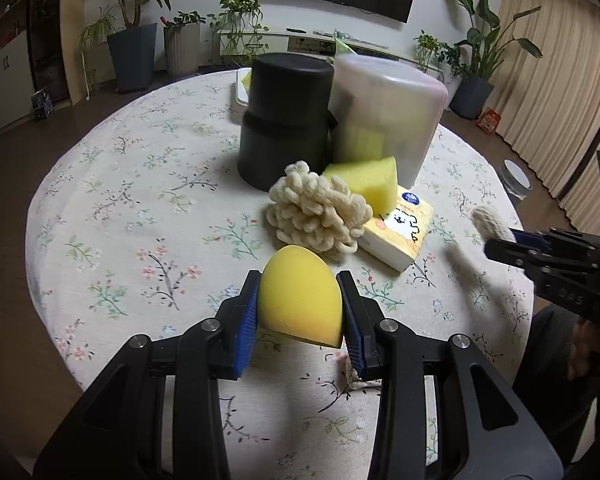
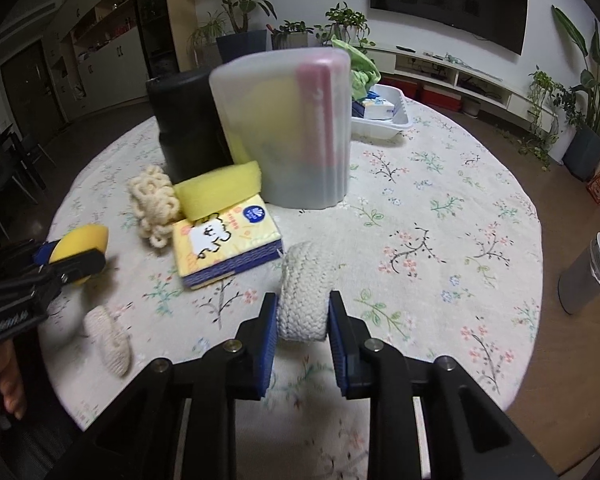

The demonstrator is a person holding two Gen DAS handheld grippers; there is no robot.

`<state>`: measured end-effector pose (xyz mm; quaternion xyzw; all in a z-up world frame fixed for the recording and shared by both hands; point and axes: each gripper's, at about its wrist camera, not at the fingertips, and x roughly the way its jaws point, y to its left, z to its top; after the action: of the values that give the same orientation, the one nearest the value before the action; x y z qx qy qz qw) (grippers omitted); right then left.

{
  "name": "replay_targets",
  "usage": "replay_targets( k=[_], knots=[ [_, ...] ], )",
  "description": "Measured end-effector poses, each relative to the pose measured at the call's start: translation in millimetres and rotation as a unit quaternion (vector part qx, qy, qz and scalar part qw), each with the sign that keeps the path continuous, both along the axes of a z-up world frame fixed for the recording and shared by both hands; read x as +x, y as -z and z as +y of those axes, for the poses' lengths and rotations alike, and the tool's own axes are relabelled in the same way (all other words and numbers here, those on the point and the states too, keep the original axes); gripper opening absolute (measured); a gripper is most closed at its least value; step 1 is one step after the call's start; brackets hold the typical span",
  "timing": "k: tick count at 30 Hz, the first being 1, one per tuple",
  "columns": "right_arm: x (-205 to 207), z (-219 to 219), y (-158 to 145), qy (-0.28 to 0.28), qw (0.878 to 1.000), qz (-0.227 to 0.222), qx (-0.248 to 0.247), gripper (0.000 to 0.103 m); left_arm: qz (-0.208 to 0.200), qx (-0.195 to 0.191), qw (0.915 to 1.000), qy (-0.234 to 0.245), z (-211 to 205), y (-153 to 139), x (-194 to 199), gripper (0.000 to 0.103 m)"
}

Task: Organize soft objects
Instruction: 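Carry the teardrop sponge and knitted scrubber over the white tray with both tools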

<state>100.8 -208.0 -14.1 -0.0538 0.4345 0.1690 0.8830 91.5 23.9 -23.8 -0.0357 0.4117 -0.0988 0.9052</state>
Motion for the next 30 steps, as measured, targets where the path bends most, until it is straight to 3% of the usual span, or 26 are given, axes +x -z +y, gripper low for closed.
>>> replay_targets(
  k=[9, 16, 23, 30],
  knots=[
    [-11, -22, -23, -0.005, 1.000, 0.002, 0.011, 0.026, 0.001, -0.003, 1.0000, -0.004, 10, -9, 1, 0.035],
    [-6, -38, -41, -0.001, 1.000, -0.012, 0.009, 0.026, -0.015, -0.003, 0.9998, -0.013, 28, -33, 13, 0.035],
    [23, -73, -63, 0.027, 0.999, -0.034, -0.007, 0.026, -0.035, 0.016, 0.9987, -0.032, 64, -63, 50, 0.035],
    [79, -128, -94, 0.072, 0.995, -0.063, -0.031, 0.026, -0.051, 0.042, 0.9964, -0.053, 101, -91, 102, 0.035]
  ],
)
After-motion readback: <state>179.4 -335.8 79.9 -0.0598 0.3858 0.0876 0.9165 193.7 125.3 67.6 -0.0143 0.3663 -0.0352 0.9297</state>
